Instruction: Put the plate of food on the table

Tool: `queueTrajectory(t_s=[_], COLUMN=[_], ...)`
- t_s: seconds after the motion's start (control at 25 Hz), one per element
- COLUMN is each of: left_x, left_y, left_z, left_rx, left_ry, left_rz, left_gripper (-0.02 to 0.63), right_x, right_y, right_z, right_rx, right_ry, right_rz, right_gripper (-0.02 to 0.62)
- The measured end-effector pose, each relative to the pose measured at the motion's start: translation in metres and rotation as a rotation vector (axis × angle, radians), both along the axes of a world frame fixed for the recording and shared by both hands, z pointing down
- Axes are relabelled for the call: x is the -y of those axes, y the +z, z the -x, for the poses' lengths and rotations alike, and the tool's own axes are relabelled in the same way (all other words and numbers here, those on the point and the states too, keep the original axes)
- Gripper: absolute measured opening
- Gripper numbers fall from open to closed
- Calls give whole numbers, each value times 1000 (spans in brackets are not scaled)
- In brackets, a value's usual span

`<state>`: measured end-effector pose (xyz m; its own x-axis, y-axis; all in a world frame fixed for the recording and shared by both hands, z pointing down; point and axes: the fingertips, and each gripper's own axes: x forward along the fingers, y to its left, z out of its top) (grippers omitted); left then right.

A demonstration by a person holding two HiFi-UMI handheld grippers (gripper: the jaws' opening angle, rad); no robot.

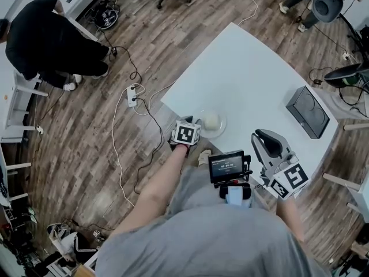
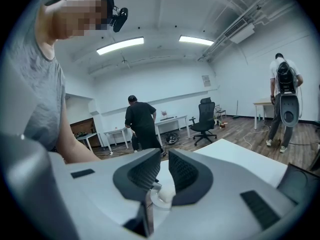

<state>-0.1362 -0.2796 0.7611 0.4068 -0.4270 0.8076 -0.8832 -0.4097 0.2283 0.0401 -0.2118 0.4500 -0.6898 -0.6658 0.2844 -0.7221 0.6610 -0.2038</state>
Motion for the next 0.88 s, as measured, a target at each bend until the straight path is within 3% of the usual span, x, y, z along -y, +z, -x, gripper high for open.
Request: queueTrajectory(t_s=[0.24, 0.36, 0.48, 0.76, 0.88], left_x=[3, 8, 4, -4, -3], left_y=[-9, -11, -18, -45, -66], left_z=[5, 5, 11, 12, 7], left_rx=[10, 53, 96, 53, 21], left_ry=[-8, 40, 74, 96, 102], left_rz=[-62, -142, -167, -198, -248], left_gripper=[146, 146, 146, 146, 146], right_x=[1, 1, 1, 0, -1], right_y=[-1, 0, -2, -4, -3], right_z=[-4, -6, -7, -8, -10], right_rx=[7, 10, 16, 27, 36], right_ry=[7, 10, 14, 19, 20], right_rz=[2, 0, -5, -12, -18], right_gripper=[34, 34, 34, 34, 34])
